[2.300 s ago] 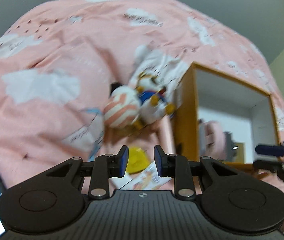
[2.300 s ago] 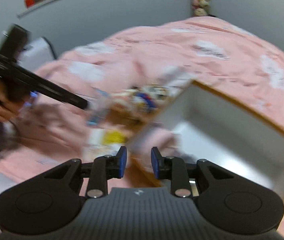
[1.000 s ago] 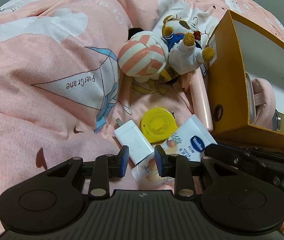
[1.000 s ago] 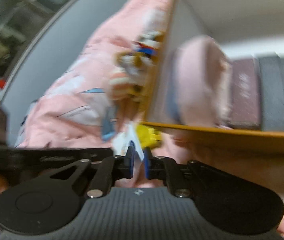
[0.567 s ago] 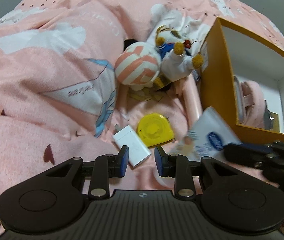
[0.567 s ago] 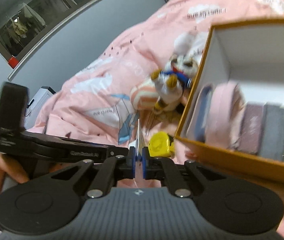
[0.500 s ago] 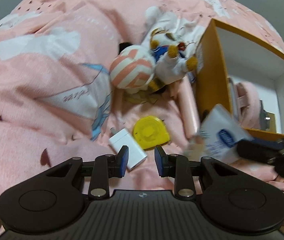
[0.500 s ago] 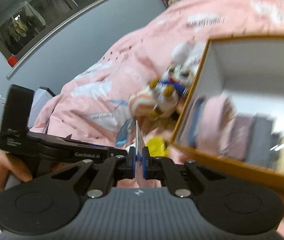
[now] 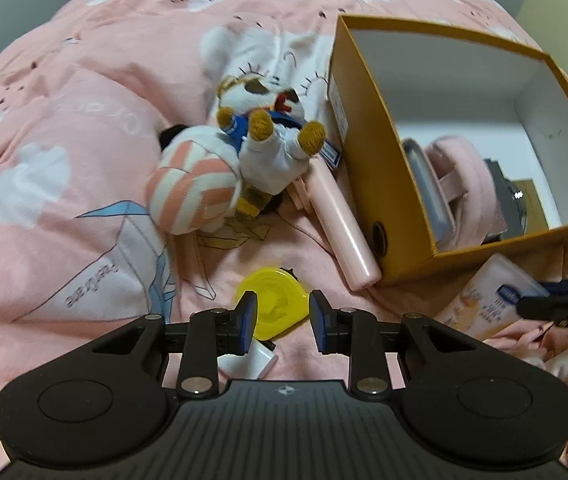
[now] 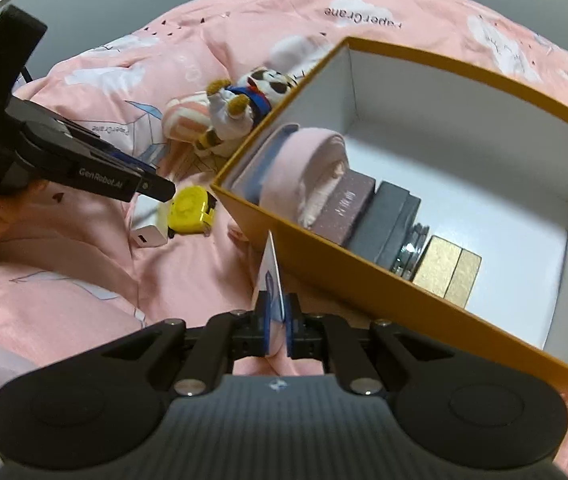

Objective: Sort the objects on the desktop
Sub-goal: 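Grasp the yellow tape measure with the left gripper while the right gripper holds the tube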

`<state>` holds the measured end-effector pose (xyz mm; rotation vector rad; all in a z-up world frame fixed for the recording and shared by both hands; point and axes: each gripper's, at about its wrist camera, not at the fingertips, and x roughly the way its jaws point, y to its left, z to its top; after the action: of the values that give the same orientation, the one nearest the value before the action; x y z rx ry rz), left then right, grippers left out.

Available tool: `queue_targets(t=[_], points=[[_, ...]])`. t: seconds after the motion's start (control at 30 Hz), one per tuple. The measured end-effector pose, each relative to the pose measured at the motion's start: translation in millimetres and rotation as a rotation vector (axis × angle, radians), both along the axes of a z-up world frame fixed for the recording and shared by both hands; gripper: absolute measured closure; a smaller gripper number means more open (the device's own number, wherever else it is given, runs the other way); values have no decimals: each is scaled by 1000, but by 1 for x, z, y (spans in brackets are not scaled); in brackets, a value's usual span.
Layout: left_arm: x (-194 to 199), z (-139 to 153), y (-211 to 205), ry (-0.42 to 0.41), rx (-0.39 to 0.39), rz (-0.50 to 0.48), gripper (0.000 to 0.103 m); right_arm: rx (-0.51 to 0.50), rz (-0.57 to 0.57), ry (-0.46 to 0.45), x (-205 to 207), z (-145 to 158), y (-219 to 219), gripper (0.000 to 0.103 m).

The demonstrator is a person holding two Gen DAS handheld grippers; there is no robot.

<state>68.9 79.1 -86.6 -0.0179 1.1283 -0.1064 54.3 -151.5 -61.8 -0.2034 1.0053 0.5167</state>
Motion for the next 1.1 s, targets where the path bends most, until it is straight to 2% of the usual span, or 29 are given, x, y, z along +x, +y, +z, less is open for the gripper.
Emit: queue_targets(t=[0.2, 0.33, 0.43, 0.5, 0.6, 0.8, 0.87, 0.97, 1.03, 1.1], points=[[19, -27, 7, 66, 32, -5, 71, 13, -3, 46, 14, -10, 1, 90], [29, -38, 5, 93, 50, -44, 70, 27, 3, 54, 14, -10, 0, 90], [35, -46, 6, 121, 45, -50, 62, 38, -1, 59, 13, -10, -1, 90], [38, -49, 8, 136, 38, -47, 52, 47, -6, 63, 13, -9, -2, 90], [42, -56, 16, 164, -10, -21, 48, 61, -14, 68, 14, -10, -4, 90], [49, -67, 28, 190, -123, 25, 47, 97, -36, 86, 16, -11, -10, 90], [50, -72, 32, 206, -177, 43, 43, 106, -45, 89, 16, -12, -12, 90], [46, -71, 31, 192, -174, 56, 43, 119, -67, 94, 15, -11, -17, 90], [41, -65, 32, 173, -168, 76, 56, 127, -82, 97, 14, -10, -21, 90], [36, -58, 34, 157, -172, 93, 65, 127, -93, 97, 11, -8, -25, 90]])
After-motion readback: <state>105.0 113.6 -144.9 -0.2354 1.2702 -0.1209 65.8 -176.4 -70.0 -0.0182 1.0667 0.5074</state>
